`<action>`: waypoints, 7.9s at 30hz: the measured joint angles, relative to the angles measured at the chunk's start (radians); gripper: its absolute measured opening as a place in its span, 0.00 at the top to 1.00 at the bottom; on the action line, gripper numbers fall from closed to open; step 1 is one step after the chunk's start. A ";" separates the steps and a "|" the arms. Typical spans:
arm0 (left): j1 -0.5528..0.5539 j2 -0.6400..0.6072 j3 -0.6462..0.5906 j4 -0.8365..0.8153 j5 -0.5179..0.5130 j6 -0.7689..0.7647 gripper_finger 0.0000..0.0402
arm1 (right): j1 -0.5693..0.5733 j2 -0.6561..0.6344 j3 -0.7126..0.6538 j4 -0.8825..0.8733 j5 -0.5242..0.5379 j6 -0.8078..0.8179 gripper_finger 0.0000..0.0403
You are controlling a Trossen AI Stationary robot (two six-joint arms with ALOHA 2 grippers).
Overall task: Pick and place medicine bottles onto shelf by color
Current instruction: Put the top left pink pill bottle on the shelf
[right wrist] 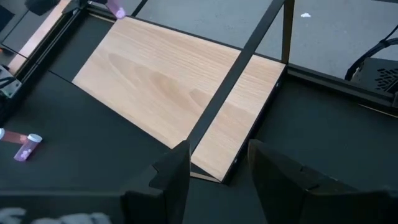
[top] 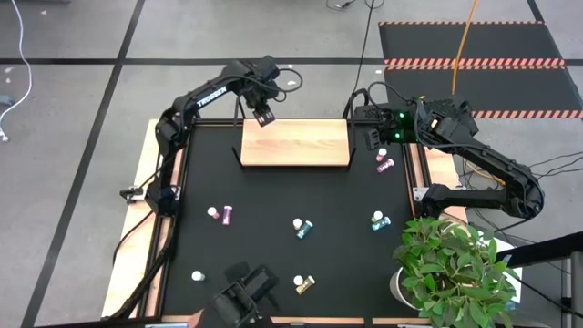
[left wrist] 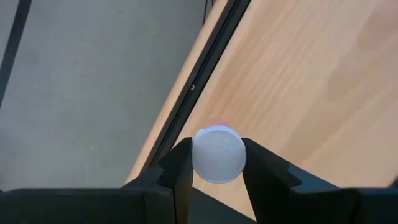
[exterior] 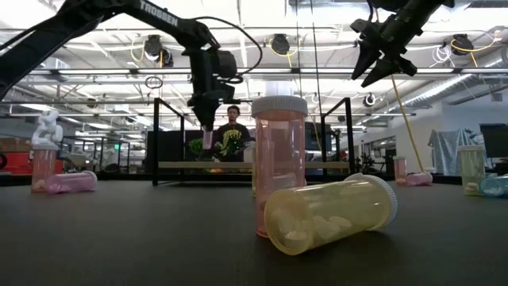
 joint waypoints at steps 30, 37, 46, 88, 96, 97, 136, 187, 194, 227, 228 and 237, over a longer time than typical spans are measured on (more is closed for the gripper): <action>-0.007 -0.003 -0.184 0.096 0.037 -0.023 0.51 | 0.000 0.000 0.000 0.008 0.030 0.004 0.61; -0.006 -0.002 -0.184 0.067 0.036 -0.019 0.39 | 0.000 0.000 0.000 0.008 0.030 0.004 0.61; -0.018 -0.086 -0.184 0.064 -0.008 0.021 0.35 | 0.000 0.000 0.000 0.015 0.030 0.000 0.61; -0.041 -0.020 -0.259 0.003 -0.122 0.293 0.48 | 0.047 0.000 -0.001 0.098 -0.001 -0.010 0.61; -0.049 -0.021 -0.356 0.044 -0.120 0.319 0.48 | 0.047 0.000 -0.001 0.098 -0.001 -0.026 0.61; -0.049 -0.023 -0.363 0.050 -0.119 0.320 0.48 | 0.047 0.000 -0.001 0.098 -0.001 -0.028 0.61; -0.098 -0.019 0.270 -0.178 0.092 -0.092 0.71 | 0.190 -0.090 0.000 0.449 -0.030 -0.167 0.61; -0.427 -0.148 0.231 0.456 0.717 -1.426 0.71 | 0.691 0.105 -0.170 1.217 0.315 -2.037 0.56; -0.449 -0.143 0.230 0.480 0.714 -1.426 0.71 | 0.731 0.105 -0.168 1.219 0.395 -2.053 0.71; -0.519 -0.302 0.231 0.572 0.451 -0.094 0.26 | 0.702 0.036 -0.170 1.063 0.551 -1.004 0.75; -0.528 -0.301 0.231 0.544 0.410 -0.051 0.27 | 0.688 0.025 -0.170 1.040 0.514 -0.917 0.75; -0.555 -0.207 0.229 0.525 0.369 0.006 0.31 | 0.525 0.030 -0.170 0.905 0.167 -0.477 0.74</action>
